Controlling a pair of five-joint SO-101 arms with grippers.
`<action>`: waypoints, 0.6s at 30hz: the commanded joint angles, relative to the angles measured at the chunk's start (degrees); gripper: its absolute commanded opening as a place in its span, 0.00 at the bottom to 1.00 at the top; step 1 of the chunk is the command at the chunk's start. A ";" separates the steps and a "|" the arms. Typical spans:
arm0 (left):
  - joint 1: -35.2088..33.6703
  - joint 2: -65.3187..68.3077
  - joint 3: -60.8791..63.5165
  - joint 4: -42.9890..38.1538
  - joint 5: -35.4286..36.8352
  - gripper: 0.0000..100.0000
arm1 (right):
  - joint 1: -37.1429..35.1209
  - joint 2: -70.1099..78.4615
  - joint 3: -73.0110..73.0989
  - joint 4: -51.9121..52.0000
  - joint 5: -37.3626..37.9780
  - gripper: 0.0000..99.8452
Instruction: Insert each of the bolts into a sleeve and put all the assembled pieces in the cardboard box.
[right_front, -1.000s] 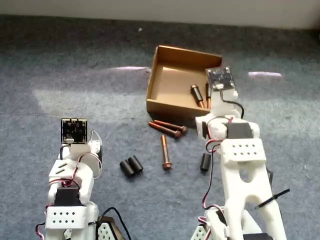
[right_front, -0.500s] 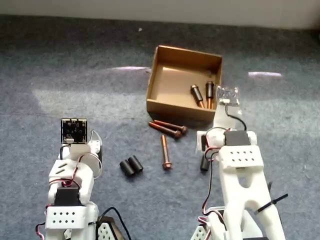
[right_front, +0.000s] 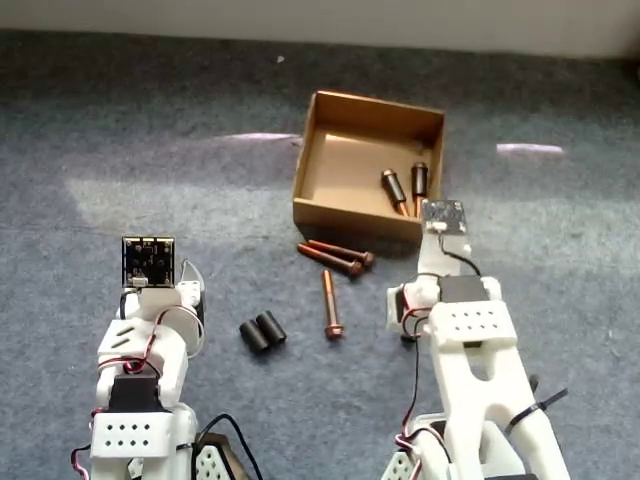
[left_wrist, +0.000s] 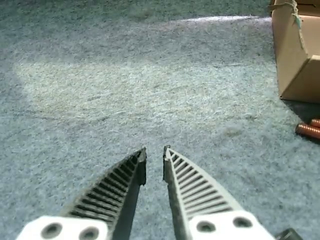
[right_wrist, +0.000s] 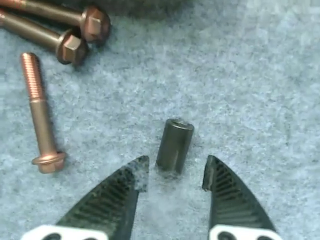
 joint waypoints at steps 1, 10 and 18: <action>-0.66 -0.66 1.63 -1.14 -0.79 0.09 | -0.84 -1.27 1.36 -3.38 -0.79 0.17; -0.66 -0.66 1.63 -1.14 -0.79 0.09 | -0.84 -1.27 6.55 -8.57 -0.79 0.17; -0.66 -0.66 1.63 -1.14 -0.79 0.09 | -0.84 -1.27 11.74 -15.34 -0.70 0.17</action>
